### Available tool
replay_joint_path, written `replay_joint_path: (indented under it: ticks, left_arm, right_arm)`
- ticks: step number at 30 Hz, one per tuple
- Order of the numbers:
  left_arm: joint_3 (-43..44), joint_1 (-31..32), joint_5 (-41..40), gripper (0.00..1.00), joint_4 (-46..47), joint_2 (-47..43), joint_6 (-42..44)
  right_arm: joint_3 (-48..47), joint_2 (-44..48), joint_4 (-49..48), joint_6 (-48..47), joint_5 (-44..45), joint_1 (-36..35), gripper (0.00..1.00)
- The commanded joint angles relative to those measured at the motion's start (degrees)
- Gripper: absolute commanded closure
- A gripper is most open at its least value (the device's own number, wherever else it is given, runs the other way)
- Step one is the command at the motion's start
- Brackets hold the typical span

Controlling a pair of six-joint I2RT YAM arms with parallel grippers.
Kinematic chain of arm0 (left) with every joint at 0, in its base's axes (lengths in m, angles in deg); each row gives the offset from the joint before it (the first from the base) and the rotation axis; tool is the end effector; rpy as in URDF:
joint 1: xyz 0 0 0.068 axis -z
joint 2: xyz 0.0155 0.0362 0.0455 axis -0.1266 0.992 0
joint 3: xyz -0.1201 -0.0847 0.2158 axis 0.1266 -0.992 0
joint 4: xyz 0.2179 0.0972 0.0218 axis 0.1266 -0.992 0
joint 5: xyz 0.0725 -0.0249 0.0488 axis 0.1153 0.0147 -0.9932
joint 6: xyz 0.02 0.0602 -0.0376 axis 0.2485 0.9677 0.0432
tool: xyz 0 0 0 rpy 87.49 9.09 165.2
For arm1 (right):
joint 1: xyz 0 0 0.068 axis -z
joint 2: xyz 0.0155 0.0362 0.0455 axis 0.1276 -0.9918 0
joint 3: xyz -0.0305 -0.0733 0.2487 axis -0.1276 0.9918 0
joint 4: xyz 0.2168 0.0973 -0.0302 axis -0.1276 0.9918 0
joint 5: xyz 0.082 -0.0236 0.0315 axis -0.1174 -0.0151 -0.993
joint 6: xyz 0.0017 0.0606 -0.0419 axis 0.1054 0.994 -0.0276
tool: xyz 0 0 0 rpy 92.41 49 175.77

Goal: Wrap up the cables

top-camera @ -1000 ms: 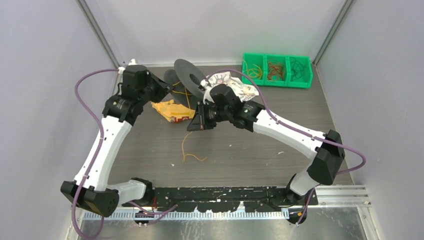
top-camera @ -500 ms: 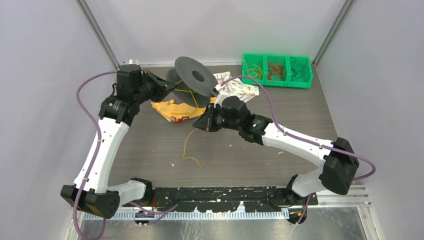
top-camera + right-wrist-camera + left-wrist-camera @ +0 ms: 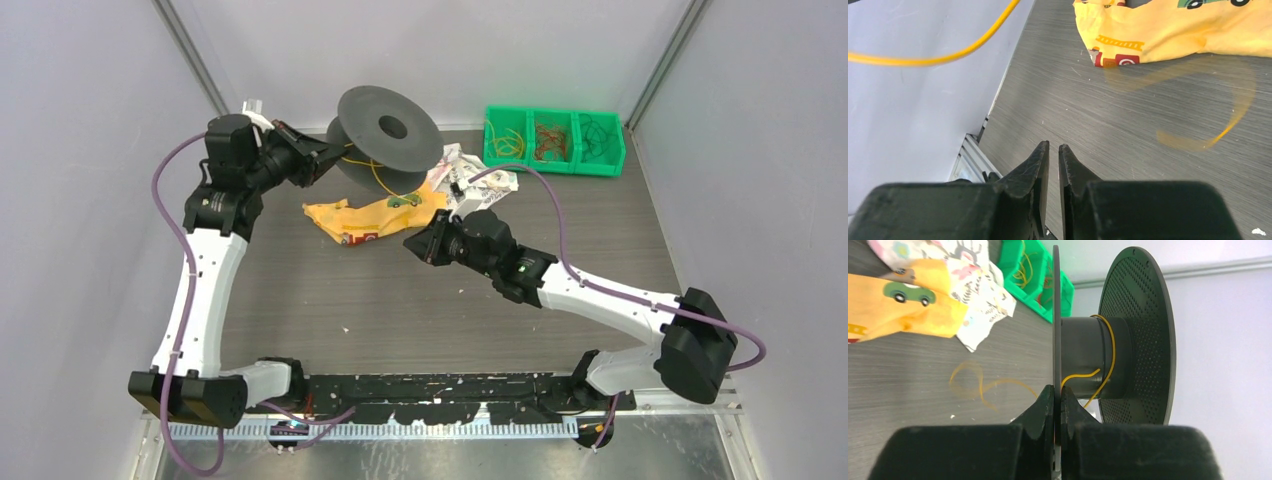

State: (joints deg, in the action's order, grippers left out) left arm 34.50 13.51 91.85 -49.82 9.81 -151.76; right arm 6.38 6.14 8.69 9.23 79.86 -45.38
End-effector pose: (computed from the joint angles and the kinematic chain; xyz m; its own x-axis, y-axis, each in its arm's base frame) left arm 0.2467 -0.0518 0.4222 -0.5666 -0.7708 -0.2912 -0.0799 0.4031 -0.9117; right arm 0.1916 0.2460 0.2887 -0.6432 0.2915 -0.7080 -0.4375 0.6190 0.6523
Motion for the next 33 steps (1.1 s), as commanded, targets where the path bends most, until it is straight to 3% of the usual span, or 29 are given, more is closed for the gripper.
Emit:
replay_joint_path:
  ticks: [1,11,20,23,27,33]
  left_arm:
    - [2.79,-0.42,9.98,0.99,8.96,-0.02,-2.81]
    - [6.22,-0.97,12.06,1.00,6.95,0.35,-1.92]
    - [6.30,-1.40,12.07,1.00,8.09,0.18,-3.28]
    - [6.37,-1.49,12.19,0.99,8.22,0.05,-3.56]
    - [6.34,-1.56,12.13,1.00,8.42,-0.04,-3.69]
    - [5.01,-1.58,11.66,0.99,10.61,-0.22,-4.98]
  right_arm:
    - [-0.55,-0.74,-5.56,-1.21,3.56,0.14,0.79]
    - [3.64,4.17,-5.01,-5.08,3.32,0.71,0.50]
    - [9.30,11.10,-4.26,-8.47,10.33,0.78,0.41]
    - [9.98,12.41,-2.54,-7.97,13.63,0.78,0.34]
    - [10.93,14.81,-0.17,-5.63,16.26,0.88,0.25]
    - [12.14,17.97,3.96,3.50,14.96,0.90,0.23]
